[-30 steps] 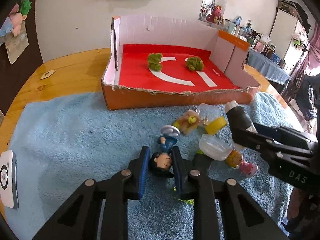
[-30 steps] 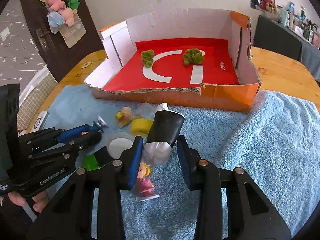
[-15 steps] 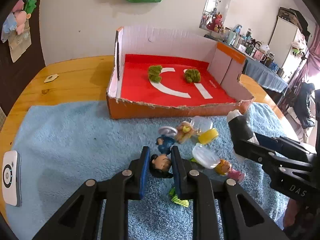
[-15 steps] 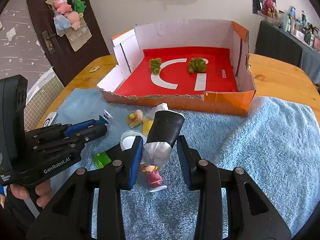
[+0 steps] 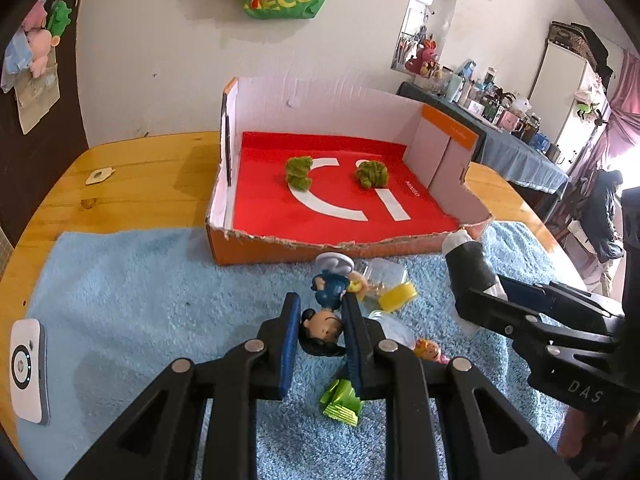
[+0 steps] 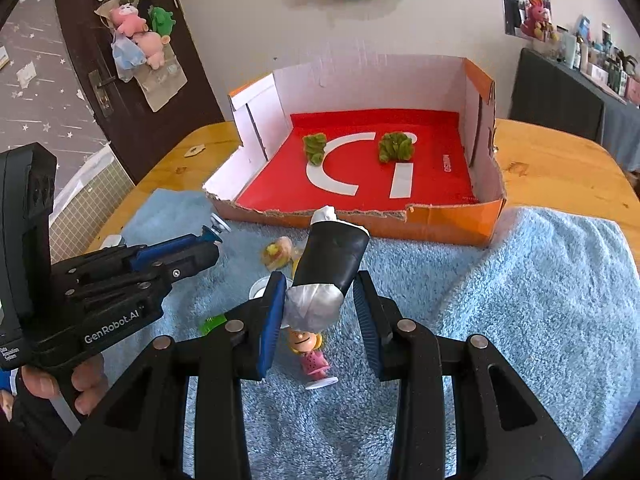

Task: Organize objects
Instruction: 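Carry the doll and the black-and-white figure into the box beside the plushes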

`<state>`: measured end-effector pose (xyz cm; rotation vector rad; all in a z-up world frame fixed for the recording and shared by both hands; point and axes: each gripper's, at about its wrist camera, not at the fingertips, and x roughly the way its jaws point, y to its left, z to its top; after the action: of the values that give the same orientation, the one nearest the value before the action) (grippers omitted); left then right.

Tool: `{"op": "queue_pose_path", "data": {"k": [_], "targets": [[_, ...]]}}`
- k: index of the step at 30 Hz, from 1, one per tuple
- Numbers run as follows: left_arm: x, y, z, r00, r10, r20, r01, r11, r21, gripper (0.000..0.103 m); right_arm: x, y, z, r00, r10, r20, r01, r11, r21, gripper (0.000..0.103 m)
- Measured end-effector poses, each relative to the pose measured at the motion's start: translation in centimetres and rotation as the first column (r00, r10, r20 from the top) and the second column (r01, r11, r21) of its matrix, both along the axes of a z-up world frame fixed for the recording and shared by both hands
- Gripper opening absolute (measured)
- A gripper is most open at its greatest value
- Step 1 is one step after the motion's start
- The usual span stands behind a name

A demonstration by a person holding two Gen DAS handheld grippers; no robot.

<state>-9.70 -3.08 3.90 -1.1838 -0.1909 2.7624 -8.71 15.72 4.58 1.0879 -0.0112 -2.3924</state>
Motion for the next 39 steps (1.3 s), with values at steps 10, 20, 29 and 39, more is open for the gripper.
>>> {"op": "queue_pose_path", "data": {"k": [10,20,29,39], "targets": [[-0.7,0.5,1.0,1.0,-0.008,-0.022,0.008,1.0,0.002,0.022,-0.3,0.2,0.6,1.0,0.001,-0.004,-0.001,1.0,-0.015,0.033],[-1.7,0.6,1.9,0.999,-0.013,-0.038,0.013,1.0,0.006,0.022,-1.3,0.2,1.4,1.0,-0.001,-0.012,0.001,1.0,-0.016,0.033],[-3.4,0.3,2.8,0.999,-0.01,-0.041,0.01,1.0,0.016,0.022,-1.9,0.1,1.8,1.0,-0.002,-0.013,0.001,1.0,-0.017,0.033],[-5.2,0.2,3.4,0.999,-0.006,-0.04,0.006,1.0,0.01,0.022,-4.1,0.0,2.6,1.0,-0.006,-0.018,0.006,1.0,-0.015,0.033]]}}
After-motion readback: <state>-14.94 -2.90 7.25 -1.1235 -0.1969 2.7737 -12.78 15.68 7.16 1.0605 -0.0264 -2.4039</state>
